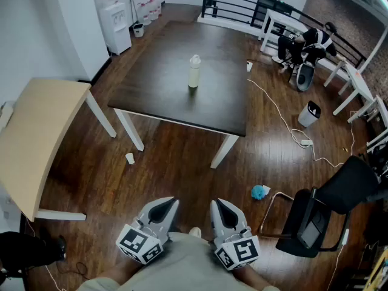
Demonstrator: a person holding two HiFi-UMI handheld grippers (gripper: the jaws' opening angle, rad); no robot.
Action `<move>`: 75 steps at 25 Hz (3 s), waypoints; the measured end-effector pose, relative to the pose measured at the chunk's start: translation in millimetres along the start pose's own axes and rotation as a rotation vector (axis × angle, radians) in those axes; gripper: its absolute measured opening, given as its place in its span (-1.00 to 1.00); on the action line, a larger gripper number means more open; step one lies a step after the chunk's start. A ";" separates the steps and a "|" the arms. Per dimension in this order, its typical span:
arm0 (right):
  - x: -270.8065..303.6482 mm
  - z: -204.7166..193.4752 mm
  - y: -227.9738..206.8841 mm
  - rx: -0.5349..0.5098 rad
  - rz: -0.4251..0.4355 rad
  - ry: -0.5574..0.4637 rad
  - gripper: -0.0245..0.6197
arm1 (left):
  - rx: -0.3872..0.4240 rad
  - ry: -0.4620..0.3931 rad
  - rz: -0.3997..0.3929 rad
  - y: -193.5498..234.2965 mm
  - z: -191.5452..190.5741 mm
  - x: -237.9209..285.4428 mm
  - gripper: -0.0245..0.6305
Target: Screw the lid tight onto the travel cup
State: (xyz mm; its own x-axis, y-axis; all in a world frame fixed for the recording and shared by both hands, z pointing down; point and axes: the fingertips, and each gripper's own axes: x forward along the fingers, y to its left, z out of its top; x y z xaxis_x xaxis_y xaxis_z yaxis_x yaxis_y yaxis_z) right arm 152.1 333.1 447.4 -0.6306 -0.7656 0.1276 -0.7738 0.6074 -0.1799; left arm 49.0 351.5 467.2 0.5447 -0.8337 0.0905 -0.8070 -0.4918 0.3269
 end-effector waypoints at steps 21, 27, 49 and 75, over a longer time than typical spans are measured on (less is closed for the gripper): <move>137.5 28.5 64.5 -0.013 -0.119 0.025 -0.93 | -0.077 0.016 -0.126 142.7 59.9 -0.6 -0.92; 160.1 30.8 43.6 -0.026 -0.093 0.014 -0.93 | -0.068 -0.016 -0.100 156.8 67.2 25.0 -0.92; 235.5 40.0 -85.8 0.060 0.126 0.002 -0.93 | 0.029 0.025 0.110 166.3 73.9 153.0 -0.92; 371.6 40.8 -150.6 -0.013 -0.099 0.101 -0.64 | -0.035 0.066 -0.074 297.0 116.7 241.9 -0.92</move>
State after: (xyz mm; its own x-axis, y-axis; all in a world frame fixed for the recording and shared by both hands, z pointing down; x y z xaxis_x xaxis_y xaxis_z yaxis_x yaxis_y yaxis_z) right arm 36.7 -51.6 482.2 -0.5538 -0.7969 0.2414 -0.8326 0.5333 -0.1494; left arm -85.5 -25.6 476.4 0.6178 -0.7761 0.1265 -0.7558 -0.5417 0.3678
